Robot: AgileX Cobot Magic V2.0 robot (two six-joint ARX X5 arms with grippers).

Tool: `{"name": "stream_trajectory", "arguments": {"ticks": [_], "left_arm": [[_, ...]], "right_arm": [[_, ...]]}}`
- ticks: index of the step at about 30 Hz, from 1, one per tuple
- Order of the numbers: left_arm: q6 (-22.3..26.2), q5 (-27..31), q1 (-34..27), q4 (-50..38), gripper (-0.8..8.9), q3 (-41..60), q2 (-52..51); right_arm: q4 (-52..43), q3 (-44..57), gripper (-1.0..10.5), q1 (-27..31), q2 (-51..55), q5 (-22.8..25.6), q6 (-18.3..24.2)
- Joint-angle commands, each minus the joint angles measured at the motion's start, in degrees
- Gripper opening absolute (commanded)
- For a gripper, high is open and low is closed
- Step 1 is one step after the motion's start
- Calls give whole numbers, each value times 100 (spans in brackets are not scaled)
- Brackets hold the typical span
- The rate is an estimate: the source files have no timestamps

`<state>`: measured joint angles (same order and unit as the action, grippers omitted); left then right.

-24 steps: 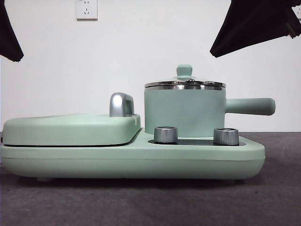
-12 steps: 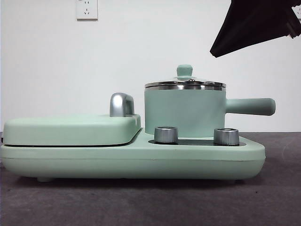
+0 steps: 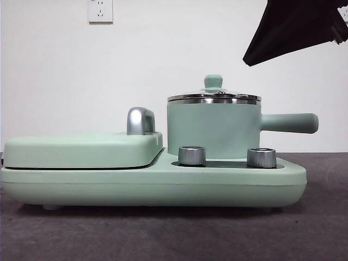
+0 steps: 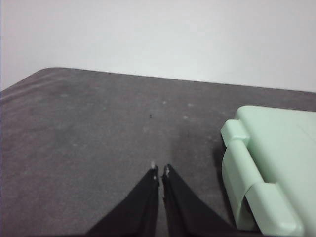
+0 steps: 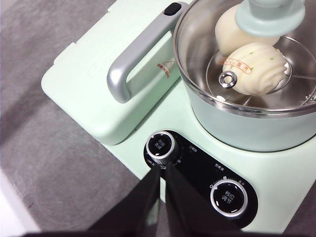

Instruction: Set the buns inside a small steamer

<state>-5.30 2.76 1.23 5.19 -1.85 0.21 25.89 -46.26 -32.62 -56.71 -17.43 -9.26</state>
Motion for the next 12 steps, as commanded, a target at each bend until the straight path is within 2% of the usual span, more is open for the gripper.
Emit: {"name": "stream_trajectory", "arguments": {"ticks": [1, 3, 12], "left_arm": [[-345, -83, 4, 20, 19, 114, -4], [-730, -116, 7, 35, 19, 111, -2], [-741, -116, 7, -11, 19, 111, -2]], "right_arm": [[-61, -107, 17, -42, -44, -20, 28], [-61, -107, 17, -42, -44, -17, 28], [-61, -107, 17, -42, -44, -17, 28]]}}
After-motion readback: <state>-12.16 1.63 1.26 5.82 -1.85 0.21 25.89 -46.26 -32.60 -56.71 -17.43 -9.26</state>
